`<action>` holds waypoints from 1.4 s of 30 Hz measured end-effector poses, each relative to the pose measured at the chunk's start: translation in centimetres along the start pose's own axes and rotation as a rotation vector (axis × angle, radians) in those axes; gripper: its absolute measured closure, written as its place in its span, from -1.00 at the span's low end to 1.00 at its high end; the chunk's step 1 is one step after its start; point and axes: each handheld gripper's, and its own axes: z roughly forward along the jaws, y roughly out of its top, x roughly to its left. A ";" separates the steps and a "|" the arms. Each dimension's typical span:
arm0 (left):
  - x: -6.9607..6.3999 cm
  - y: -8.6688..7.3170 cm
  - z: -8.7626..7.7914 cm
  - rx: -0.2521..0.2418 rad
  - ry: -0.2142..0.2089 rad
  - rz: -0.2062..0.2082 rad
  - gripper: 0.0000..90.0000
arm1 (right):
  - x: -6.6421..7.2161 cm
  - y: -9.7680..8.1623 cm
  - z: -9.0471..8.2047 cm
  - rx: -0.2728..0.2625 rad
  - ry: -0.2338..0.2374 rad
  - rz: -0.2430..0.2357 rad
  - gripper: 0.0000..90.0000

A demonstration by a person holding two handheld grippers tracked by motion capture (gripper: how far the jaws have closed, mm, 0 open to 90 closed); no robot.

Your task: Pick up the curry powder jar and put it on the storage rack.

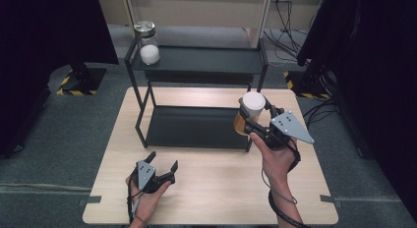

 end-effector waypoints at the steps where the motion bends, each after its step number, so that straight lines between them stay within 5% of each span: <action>1: 0.0 0.0 0.0 0.000 -0.001 0.000 -0.76 | 0.0 0.0 0.0 -0.001 0.000 -0.002 -0.25; 42: 0.0 0.1 0.0 0.003 -0.002 0.001 -0.76 | -0.7 3.6 1.9 -0.053 -0.024 0.005 -0.25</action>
